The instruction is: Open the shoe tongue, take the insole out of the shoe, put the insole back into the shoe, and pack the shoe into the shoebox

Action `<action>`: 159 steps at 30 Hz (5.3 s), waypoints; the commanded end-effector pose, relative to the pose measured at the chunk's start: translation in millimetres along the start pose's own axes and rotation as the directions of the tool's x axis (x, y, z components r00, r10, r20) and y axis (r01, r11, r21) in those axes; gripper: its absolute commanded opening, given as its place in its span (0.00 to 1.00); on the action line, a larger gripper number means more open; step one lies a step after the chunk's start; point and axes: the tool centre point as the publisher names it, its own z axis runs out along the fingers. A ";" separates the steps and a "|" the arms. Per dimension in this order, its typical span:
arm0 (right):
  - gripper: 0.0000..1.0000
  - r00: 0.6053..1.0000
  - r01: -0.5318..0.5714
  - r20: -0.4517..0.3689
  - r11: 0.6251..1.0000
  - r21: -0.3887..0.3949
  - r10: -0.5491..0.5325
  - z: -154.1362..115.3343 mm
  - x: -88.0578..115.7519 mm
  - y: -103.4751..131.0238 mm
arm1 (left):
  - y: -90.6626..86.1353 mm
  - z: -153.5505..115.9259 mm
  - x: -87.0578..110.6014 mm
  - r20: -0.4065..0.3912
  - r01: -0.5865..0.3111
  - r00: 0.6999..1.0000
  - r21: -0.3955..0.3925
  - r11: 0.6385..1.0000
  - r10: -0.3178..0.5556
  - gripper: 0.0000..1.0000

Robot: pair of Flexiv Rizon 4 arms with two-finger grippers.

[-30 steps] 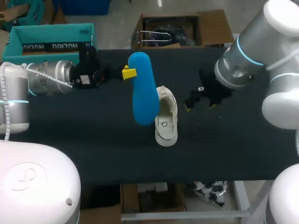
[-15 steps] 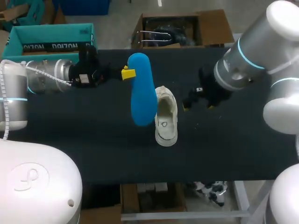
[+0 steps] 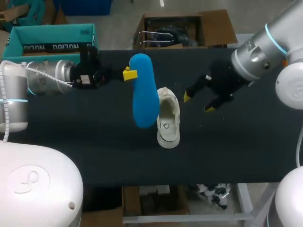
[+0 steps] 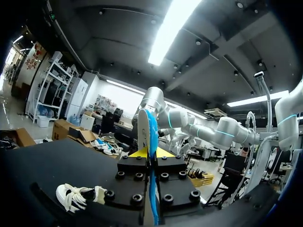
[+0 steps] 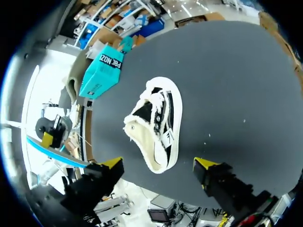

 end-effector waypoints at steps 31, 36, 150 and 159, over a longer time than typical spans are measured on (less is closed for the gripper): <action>1.00 0.682 -0.694 -0.061 0.671 0.259 0.729 12.3 22.7 14.9 | 0.9 -0.2 -0.6 -0.001 0.000 1.000 0.003 1.000 0.000 0.00; 1.00 0.589 -0.711 -0.139 0.592 0.380 0.796 25.8 20.1 9.7 | 0.9 -0.2 -0.6 -0.001 0.000 1.000 0.003 1.000 0.000 0.00; 0.00 0.398 -0.607 -0.025 0.283 0.742 0.917 16.3 66.6 -86.6 | 17.4 -6.9 -50.4 -0.822 -0.550 0.564 -0.300 0.779 0.082 1.00; 0.00 0.451 -0.593 0.004 0.297 0.748 0.893 13.3 73.9 -102.0 | 24.9 -7.4 -59.4 -0.859 -0.576 0.511 -0.334 0.746 0.010 1.00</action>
